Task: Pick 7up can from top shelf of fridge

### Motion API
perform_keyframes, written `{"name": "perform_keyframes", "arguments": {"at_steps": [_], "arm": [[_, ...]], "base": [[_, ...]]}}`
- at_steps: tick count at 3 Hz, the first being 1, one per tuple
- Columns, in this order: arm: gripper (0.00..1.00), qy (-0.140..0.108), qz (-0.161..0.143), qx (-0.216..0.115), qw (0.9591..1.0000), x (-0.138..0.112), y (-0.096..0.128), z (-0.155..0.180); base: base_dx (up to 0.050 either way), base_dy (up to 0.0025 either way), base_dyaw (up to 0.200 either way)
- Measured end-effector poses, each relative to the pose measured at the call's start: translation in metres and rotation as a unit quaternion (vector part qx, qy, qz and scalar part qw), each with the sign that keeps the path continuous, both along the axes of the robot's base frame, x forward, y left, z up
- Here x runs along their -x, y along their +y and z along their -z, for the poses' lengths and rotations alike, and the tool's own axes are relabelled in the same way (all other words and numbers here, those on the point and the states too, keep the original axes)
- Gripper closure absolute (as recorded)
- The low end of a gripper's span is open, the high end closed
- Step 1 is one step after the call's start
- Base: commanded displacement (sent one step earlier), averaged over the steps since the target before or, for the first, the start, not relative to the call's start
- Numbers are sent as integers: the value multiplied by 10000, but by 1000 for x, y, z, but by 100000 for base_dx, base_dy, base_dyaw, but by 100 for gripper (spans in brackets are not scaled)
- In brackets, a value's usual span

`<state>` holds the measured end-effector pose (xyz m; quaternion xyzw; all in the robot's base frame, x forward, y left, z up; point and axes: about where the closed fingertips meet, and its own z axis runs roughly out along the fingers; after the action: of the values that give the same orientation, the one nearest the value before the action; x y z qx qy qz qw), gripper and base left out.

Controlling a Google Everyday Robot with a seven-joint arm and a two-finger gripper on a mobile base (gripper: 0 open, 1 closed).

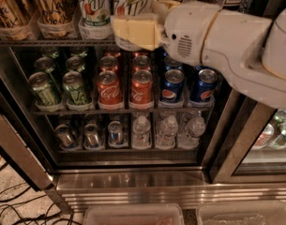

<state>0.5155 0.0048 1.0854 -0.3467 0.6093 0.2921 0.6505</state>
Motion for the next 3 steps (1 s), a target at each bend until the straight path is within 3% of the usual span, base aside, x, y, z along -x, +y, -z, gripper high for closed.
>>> {"name": "perform_keyframes", "arguments": {"at_steps": [3], "arm": [[100, 635, -98, 381, 9972, 42, -18, 43]], "base": [[0, 0, 0]]}}
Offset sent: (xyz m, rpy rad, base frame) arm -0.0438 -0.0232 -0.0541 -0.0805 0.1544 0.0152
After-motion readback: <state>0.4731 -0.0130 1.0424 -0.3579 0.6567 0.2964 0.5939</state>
